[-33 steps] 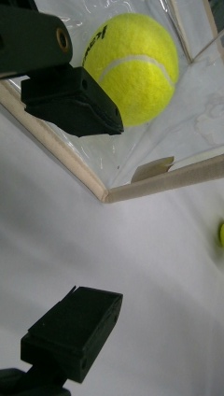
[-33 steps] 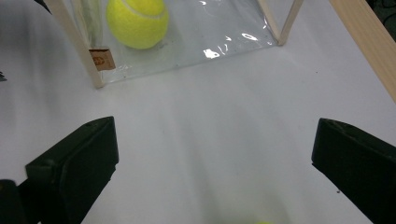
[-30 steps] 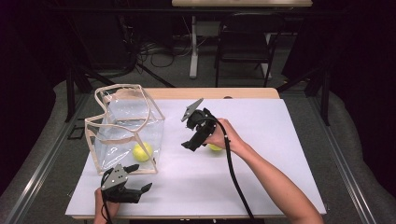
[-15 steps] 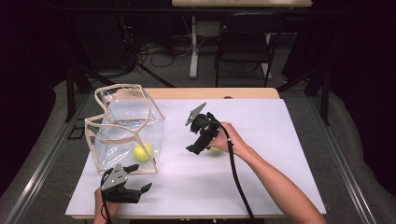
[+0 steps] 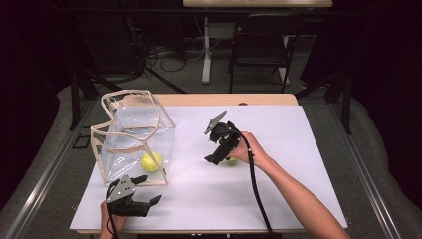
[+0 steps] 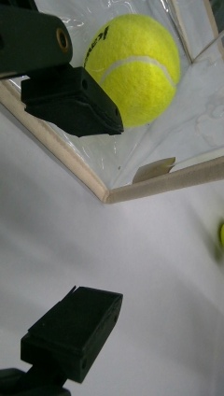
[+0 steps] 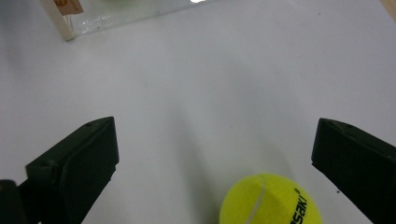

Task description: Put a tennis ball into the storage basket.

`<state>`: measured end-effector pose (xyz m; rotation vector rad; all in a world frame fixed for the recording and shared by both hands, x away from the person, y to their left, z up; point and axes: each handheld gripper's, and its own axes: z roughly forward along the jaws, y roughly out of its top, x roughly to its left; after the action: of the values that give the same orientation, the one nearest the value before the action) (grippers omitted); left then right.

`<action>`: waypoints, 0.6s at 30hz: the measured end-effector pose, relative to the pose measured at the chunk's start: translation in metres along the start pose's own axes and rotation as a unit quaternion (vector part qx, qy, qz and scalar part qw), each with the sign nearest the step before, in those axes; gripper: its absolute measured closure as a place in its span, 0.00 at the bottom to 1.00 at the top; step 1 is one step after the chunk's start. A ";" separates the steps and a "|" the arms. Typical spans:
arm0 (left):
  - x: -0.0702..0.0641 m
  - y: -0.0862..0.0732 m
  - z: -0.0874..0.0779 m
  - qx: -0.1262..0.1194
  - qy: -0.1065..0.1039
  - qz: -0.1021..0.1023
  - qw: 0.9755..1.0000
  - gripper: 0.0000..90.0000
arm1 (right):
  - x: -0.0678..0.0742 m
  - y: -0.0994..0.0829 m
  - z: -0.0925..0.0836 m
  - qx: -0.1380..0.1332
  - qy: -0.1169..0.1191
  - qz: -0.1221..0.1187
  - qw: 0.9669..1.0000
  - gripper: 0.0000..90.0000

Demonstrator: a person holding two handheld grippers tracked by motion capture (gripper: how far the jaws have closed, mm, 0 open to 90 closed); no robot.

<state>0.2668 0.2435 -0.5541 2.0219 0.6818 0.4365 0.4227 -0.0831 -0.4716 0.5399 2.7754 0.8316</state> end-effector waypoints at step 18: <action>-0.001 0.000 -0.001 0.001 0.001 0.001 1.000 0.18 | -0.017 -0.017 -0.002 0.015 -0.016 0.017 1.000 0.00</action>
<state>0.2656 0.2431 -0.5534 2.0244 0.6817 0.4393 0.4331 -0.1041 -0.4781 0.6009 2.7617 0.7834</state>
